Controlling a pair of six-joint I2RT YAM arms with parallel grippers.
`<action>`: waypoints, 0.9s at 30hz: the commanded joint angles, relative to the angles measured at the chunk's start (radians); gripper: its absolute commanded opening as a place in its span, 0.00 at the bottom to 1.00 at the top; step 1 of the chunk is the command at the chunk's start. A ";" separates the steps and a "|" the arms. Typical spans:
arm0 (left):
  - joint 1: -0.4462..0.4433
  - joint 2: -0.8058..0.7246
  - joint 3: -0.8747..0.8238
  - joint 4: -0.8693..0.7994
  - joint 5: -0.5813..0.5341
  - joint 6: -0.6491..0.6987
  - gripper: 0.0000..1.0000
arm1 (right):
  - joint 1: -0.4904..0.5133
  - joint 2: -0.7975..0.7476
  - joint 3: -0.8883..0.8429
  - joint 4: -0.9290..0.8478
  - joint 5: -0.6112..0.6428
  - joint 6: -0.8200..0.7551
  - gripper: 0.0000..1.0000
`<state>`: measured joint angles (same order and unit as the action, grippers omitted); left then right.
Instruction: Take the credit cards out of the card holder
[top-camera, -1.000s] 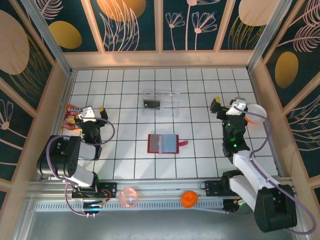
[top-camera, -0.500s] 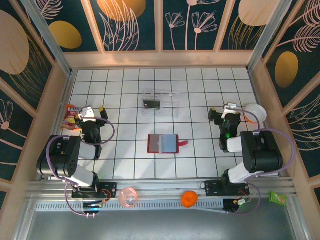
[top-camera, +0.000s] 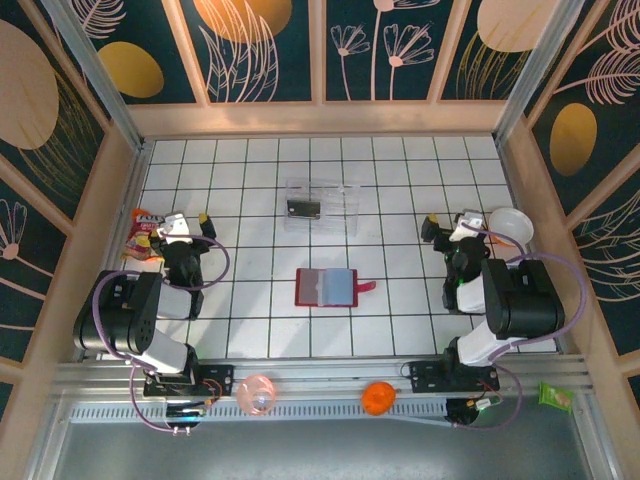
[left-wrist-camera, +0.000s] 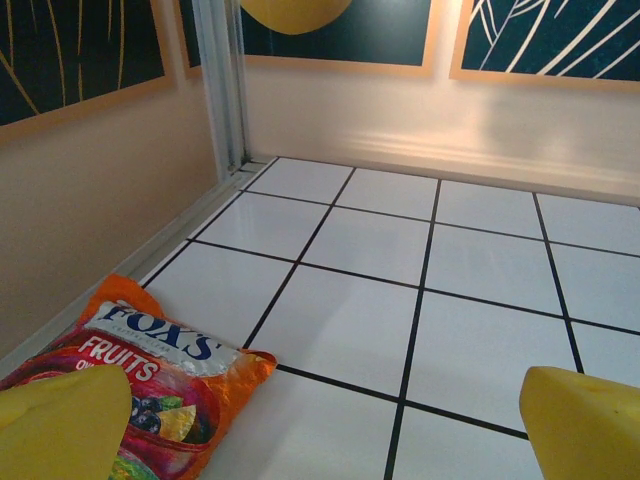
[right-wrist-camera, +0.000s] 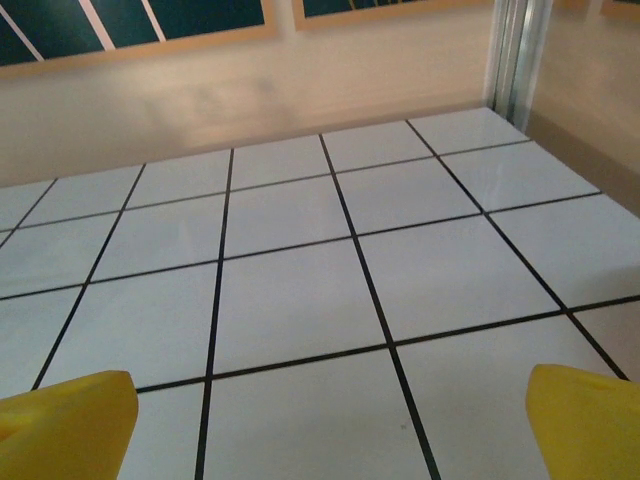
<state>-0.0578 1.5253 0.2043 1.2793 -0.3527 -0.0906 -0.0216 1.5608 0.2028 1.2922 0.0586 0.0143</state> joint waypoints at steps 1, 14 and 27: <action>0.006 -0.005 0.009 0.043 -0.012 -0.017 0.99 | 0.004 0.007 0.003 0.065 0.012 0.014 0.99; 0.007 -0.005 0.010 0.040 -0.012 -0.017 0.99 | 0.004 0.006 0.004 0.062 0.012 0.014 0.99; 0.006 -0.003 0.012 0.037 -0.011 -0.018 0.99 | 0.004 0.005 0.005 0.062 0.012 0.014 0.99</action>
<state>-0.0578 1.5253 0.2043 1.2793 -0.3527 -0.0906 -0.0216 1.5608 0.2028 1.3048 0.0586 0.0143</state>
